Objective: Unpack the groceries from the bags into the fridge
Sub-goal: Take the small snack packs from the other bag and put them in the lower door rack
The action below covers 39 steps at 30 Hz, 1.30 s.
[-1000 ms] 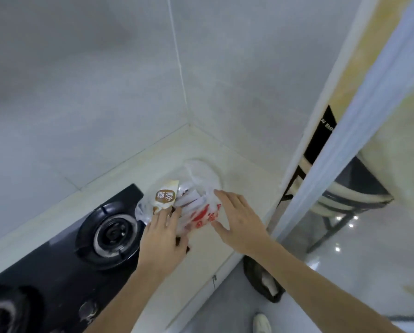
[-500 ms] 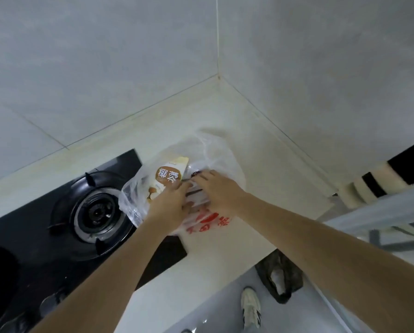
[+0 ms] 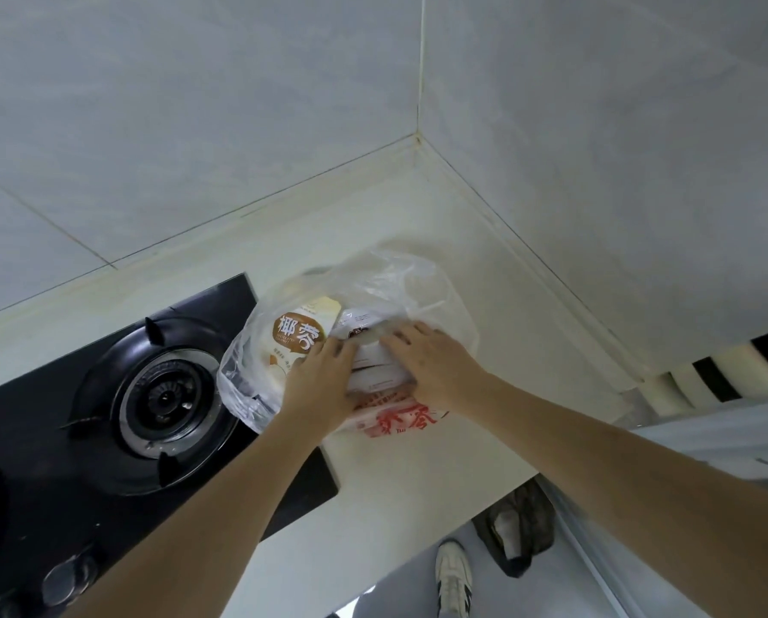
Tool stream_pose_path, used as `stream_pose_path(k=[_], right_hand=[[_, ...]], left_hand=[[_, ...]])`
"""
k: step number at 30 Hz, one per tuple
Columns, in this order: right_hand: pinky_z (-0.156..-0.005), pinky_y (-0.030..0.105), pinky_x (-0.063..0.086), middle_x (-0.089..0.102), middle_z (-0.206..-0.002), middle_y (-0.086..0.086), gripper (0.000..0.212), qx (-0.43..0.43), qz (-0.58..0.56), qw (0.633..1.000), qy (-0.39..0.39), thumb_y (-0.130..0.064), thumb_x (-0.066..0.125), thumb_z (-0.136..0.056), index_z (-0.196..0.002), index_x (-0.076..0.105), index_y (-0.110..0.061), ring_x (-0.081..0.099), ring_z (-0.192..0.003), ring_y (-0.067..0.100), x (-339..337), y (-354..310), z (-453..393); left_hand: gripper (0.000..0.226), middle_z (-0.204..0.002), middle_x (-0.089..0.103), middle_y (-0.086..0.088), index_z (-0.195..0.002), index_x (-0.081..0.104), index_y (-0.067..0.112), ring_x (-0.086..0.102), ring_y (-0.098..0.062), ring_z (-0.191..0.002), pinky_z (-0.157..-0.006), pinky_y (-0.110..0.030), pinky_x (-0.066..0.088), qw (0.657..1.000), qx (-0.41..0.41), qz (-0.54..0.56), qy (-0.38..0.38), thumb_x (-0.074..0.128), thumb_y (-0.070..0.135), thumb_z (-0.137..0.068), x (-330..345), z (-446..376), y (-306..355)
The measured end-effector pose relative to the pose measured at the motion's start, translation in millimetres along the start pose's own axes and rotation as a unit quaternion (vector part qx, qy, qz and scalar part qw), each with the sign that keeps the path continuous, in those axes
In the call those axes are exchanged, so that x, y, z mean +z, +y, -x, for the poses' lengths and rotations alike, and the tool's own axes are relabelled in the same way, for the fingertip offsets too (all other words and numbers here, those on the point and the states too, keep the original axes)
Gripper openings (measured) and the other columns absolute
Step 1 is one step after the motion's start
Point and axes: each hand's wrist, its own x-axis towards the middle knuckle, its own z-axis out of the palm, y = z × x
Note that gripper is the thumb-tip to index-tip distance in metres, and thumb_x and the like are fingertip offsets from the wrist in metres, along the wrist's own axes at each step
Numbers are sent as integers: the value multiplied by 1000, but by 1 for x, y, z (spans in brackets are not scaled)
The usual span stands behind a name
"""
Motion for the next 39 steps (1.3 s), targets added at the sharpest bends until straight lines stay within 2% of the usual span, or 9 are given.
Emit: stream_pose_path(k=[5,9,14,21,23,27,29,33,39], right_hand=[[-107,39,44,57,-138,4,81,4,-14,1000,18,-14,81,-76,-147,42,-16,51,-129,27,4,0,-3],[-103,37,41,60,-120,2,50,-6,-44,999,20,-9,74,-78,-126,59,-13,55,-118,25,3,3,-2],[-71,36,47,53,-92,-3,23,21,-194,981,15,0,65,-80,-83,54,-21,56,-84,23,-9,0,-4],[-63,32,46,68,-75,6,11,148,-500,848,95,-2,73,-81,-84,67,-11,58,-64,19,-50,-13,0],[-60,33,44,65,-67,6,10,164,-533,824,98,1,68,-83,-84,63,-9,55,-59,15,-60,-18,4],[-76,51,62,70,-79,13,17,176,-587,778,138,4,64,-86,-86,62,-13,71,-77,34,-87,-28,20],[-85,60,61,72,-88,11,25,180,-601,760,170,2,65,-87,-81,65,-23,73,-92,39,-107,-34,34],[-88,64,58,70,-93,9,18,196,-618,721,246,1,67,-92,-89,70,-17,71,-84,27,-157,-45,72],[-80,48,65,70,-97,16,9,219,-588,668,400,2,66,-96,-103,70,-4,73,-84,24,-244,-76,171]], left_hand=[[68,-130,50,-2,-130,49,20,50,-23,-119,-89,-36,50,999,6,-18,27,77,53,-78,3,-2,-1],[51,-121,52,-5,-108,59,17,51,-25,-113,-78,-36,46,998,28,-39,27,78,49,-74,4,1,-5],[28,-105,59,0,-96,57,17,54,-25,-104,-70,-33,35,998,47,28,38,75,24,-75,-4,5,-8],[15,-101,61,11,-111,63,22,57,-7,-90,-75,-26,44,976,28,217,-2,66,21,-96,-38,13,-5],[5,-96,60,12,-99,63,23,56,-2,-86,-75,-27,43,971,19,237,-14,64,18,-98,-51,16,-3],[14,-102,61,2,-87,70,22,63,-14,-88,-81,-35,54,945,-42,320,44,69,8,-90,-88,26,10],[20,-93,70,3,-91,70,24,69,-17,-79,-74,-26,56,920,-49,381,74,77,6,-85,-116,34,26],[25,-79,73,-3,-88,67,13,67,-15,-66,-56,-21,49,874,-5,480,75,87,6,-75,-172,44,63],[28,-86,78,-6,-100,72,6,74,-21,-81,-73,-35,58,805,154,571,37,80,-10,-78,-246,67,140]])
